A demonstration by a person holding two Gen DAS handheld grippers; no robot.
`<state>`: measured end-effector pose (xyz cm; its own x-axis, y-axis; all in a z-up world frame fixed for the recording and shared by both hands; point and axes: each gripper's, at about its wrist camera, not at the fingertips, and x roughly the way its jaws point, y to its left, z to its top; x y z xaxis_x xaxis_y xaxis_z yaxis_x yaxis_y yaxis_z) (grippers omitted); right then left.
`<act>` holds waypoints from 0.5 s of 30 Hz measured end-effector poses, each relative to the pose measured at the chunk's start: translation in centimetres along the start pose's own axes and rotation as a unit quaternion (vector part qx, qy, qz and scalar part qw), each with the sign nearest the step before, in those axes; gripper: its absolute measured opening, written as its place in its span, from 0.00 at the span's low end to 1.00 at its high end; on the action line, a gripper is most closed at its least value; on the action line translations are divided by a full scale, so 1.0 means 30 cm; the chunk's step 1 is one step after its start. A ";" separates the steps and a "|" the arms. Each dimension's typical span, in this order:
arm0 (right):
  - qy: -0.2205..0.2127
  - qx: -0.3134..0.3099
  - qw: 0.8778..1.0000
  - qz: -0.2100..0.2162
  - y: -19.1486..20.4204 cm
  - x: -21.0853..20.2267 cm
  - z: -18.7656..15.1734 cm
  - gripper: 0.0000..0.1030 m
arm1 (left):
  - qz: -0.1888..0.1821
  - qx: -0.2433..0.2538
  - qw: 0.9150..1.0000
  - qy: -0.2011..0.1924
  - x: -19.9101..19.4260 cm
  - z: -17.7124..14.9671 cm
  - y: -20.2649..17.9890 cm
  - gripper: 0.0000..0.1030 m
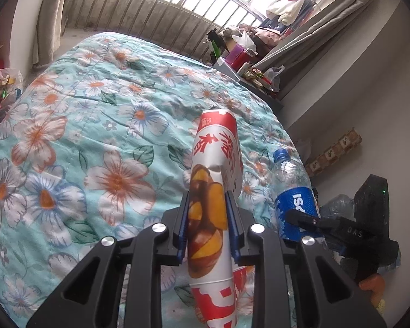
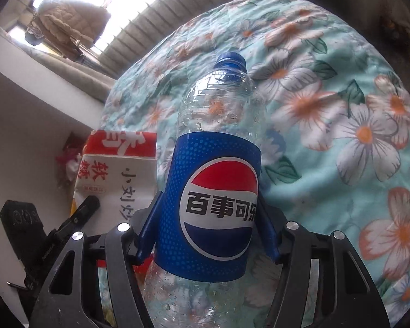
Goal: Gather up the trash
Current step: 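Carry the candy bag and Pepsi bottle over the wastebasket and open both tools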
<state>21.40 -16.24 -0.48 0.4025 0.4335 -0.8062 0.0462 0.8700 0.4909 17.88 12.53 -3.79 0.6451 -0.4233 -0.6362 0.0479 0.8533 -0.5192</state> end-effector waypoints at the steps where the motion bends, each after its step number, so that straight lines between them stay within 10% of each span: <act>1: 0.003 0.001 1.000 0.002 -0.009 -0.011 -0.009 0.57 | -0.001 0.001 1.000 0.000 0.001 -0.001 -0.003 0.23; 15: -0.016 0.074 0.995 0.063 -0.130 -0.098 -0.108 0.55 | 0.017 0.022 1.000 0.001 0.006 0.006 -0.060 0.21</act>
<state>17.08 -20.15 -1.10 0.4428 0.5263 -0.7259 0.1276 0.7644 0.6320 18.04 10.98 -2.88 0.6449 -0.3944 -0.6547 0.0591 0.8797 -0.4718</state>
